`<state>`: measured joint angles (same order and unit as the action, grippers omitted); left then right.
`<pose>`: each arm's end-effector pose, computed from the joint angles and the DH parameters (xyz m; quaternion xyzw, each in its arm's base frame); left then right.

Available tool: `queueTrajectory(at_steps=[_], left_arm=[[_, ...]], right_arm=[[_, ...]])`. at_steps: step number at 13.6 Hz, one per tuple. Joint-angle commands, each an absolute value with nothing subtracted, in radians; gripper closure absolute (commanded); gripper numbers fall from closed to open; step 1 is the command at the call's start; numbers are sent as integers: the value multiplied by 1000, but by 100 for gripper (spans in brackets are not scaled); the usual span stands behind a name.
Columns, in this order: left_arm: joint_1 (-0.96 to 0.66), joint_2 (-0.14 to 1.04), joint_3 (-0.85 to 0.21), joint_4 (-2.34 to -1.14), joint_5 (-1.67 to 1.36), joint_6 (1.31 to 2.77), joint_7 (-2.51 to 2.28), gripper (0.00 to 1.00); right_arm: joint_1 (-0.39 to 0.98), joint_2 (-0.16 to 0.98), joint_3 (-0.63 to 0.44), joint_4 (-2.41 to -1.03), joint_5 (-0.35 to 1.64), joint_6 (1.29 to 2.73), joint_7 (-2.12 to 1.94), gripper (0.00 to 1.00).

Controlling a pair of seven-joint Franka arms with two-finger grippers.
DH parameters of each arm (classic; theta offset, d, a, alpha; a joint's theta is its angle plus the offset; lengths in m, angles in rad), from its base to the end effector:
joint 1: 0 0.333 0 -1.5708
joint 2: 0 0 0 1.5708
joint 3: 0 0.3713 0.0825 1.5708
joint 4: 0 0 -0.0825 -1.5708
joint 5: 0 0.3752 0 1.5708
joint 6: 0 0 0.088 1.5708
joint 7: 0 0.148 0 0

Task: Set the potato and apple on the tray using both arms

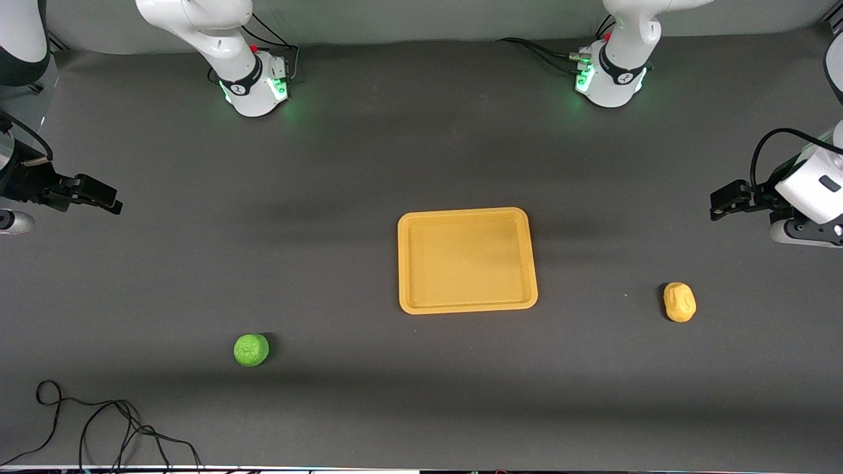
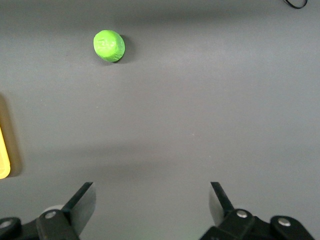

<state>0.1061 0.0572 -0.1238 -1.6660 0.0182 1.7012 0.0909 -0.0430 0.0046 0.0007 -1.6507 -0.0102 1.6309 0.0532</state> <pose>0.5716 -0.0058 0.5739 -0.9984 0.0555 0.0110 0.0051 0.5488 -0.0247 0.6044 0.9988 -0.0474 -0.0122 0.0051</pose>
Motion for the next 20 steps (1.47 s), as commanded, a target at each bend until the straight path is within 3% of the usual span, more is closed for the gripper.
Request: queueTrajectory(at_steps=[1, 5, 11, 16, 20], left_arm=[[101, 66, -123, -1649, 21, 1692, 87, 0], [101, 69, -123, -1649, 21, 1694, 87, 0], [101, 71, -123, -1649, 21, 1692, 87, 0], [101, 71, -123, -1649, 21, 1692, 87, 0], [101, 71, -121, -1649, 23, 1692, 84, 0]], right_arm=[[-43, 9, 5, -1652, -2, 1631, 29, 0], [6, 58, 9, -1614, 2, 1641, 38, 0], [123, 270, 8, -1372, -9, 1641, 97, 0], [124, 495, 8, -1119, -11, 1647, 83, 0], [120, 542, 6, -1075, -12, 1649, 83, 0]])
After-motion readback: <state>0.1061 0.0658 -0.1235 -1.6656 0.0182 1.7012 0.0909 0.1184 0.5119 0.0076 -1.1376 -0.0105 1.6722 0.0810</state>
